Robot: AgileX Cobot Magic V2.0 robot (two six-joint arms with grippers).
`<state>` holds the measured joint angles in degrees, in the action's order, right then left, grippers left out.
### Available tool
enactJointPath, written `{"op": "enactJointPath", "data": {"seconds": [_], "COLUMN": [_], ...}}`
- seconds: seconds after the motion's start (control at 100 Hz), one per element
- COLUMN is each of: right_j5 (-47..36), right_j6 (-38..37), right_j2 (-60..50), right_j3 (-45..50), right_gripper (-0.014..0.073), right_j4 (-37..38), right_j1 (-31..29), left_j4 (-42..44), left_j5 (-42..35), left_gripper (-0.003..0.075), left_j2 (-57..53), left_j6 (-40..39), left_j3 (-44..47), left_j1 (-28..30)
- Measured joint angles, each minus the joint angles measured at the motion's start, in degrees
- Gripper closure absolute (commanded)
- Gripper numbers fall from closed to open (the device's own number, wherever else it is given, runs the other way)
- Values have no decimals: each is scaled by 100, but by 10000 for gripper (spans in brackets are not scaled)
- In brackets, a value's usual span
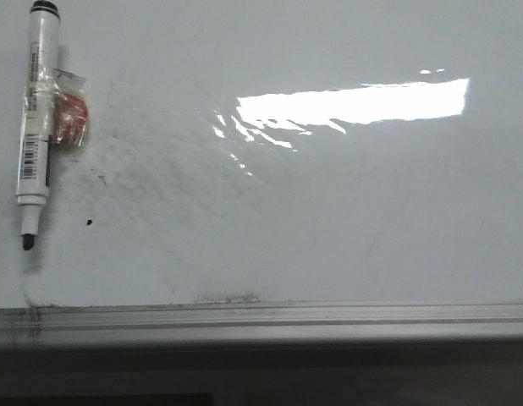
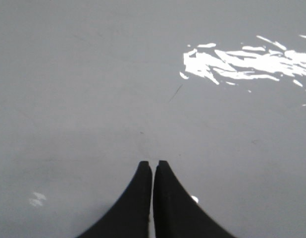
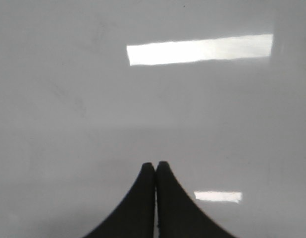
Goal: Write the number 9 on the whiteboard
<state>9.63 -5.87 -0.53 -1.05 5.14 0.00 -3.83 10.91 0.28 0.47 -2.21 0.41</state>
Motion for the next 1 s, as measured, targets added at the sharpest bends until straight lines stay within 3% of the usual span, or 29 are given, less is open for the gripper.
{"op": "enactJointPath", "data": {"seconds": [0.32,0.37,0.5,0.57,0.77,1.0], "right_j5": [1160,1189,1253,1257,1266,1266], "right_j6": [0,0,0,0,0,0], "right_j2": [650,689,718,727,727,727], "right_j3": [-1157,-1207,-1222,-1222,-1222,-1222], "right_gripper": [657,657,657,657,657,657], "right_j4": [-276,-327,-362,-362,-367,-380], "right_j1": [0,0,0,0,0,0], "left_j4": [0,0,-111,-283,-358,-263], "left_j5": [368,308,-63,-360,-861,-1674], "left_gripper": [715,647,354,269,279,279], "left_j2": [1270,1407,1678,1785,2043,2353], "left_j6": [0,0,0,0,0,0], "left_j3": [-909,-923,-923,-923,-936,-940], "left_j1": [0,0,0,0,-294,-1947]}}
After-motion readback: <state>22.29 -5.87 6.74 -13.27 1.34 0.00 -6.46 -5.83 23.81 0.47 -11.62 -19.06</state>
